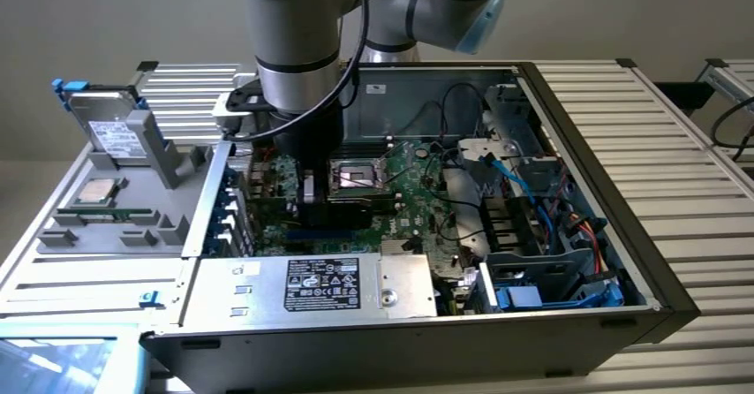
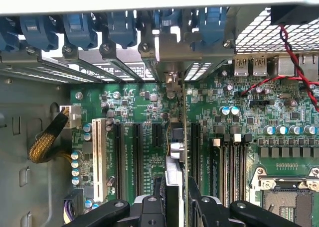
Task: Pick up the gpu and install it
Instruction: 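Insert the gpu into the slot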
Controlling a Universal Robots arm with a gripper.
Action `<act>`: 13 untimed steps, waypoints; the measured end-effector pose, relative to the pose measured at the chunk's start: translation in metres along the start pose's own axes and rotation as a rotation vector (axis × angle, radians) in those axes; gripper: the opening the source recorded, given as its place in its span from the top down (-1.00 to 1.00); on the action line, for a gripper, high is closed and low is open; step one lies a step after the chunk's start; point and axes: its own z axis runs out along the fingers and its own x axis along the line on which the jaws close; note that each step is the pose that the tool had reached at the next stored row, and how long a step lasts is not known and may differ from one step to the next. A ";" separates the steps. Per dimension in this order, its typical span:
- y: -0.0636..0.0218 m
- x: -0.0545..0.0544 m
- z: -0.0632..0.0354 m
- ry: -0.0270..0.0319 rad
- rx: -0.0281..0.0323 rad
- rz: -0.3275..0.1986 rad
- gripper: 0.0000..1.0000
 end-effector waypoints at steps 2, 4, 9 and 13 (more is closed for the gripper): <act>0.0002 0.001 0.0000 -0.0045 0.0004 0.000 0.44; 0.0001 0.003 0.0001 -0.0154 0.0001 0.000 0.44; 0.0001 0.003 0.0001 -0.0170 0.0001 0.000 0.44; 0.0000 0.003 0.0002 -0.0174 0.0001 0.000 0.44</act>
